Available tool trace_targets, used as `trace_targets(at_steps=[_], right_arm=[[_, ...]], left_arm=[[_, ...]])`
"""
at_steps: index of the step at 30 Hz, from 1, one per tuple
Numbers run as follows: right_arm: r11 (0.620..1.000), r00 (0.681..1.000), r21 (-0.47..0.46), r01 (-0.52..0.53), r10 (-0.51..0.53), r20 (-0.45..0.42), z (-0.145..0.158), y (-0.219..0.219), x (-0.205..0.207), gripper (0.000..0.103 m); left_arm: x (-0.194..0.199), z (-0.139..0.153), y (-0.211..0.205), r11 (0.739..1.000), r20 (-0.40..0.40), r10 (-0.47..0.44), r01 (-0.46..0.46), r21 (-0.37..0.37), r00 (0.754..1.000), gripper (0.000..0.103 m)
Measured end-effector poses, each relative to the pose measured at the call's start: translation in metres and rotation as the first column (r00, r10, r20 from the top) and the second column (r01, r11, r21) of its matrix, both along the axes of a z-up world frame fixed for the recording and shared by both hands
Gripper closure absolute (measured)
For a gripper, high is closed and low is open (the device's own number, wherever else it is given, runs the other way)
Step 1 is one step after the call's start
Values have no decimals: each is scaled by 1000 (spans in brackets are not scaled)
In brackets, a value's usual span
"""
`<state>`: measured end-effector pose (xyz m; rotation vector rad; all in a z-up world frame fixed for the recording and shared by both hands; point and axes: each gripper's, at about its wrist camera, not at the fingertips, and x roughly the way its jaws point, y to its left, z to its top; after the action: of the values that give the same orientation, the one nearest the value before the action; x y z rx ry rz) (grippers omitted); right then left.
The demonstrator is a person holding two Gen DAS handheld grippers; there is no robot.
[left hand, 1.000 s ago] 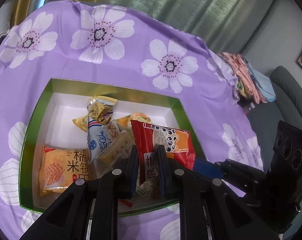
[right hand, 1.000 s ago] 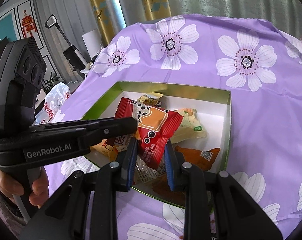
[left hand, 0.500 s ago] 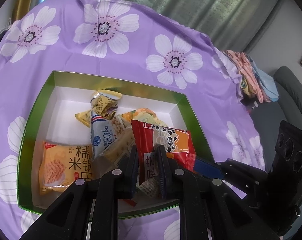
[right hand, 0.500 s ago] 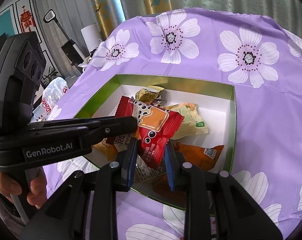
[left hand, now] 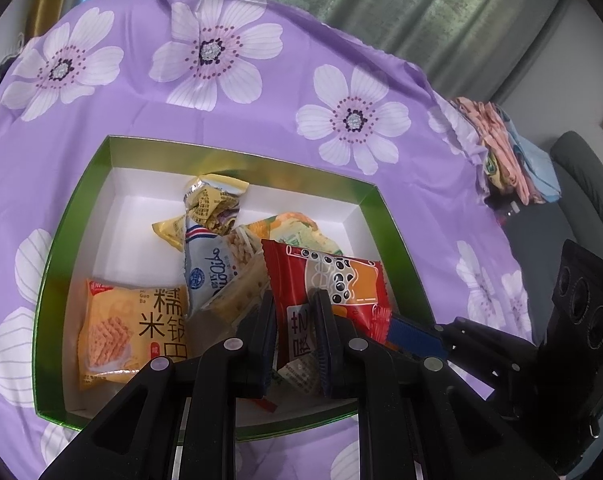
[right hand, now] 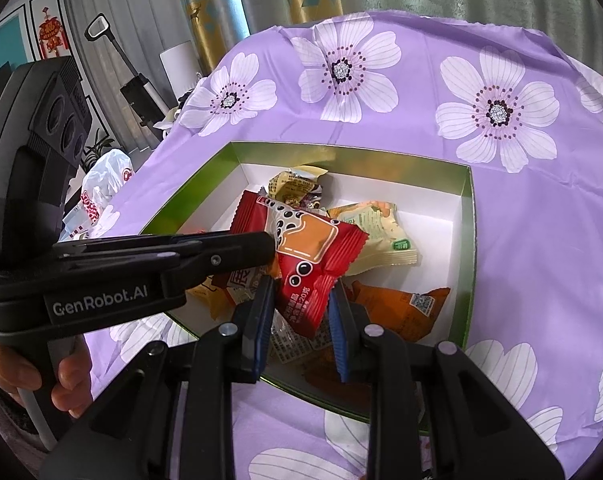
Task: Organize snacks
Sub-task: 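Lower the red packet into the box and open the left tool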
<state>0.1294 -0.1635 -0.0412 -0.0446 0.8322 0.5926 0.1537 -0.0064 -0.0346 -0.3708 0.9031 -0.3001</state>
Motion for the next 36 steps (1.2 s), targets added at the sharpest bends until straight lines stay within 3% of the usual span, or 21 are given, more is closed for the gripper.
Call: trace_targets(at_steps=[36], right_arm=[[999,1000,-44,-21,20,-18,-4,10,3,74]], left_arm=[[8,-15,1,999,-57,13,-12,34,998,87]])
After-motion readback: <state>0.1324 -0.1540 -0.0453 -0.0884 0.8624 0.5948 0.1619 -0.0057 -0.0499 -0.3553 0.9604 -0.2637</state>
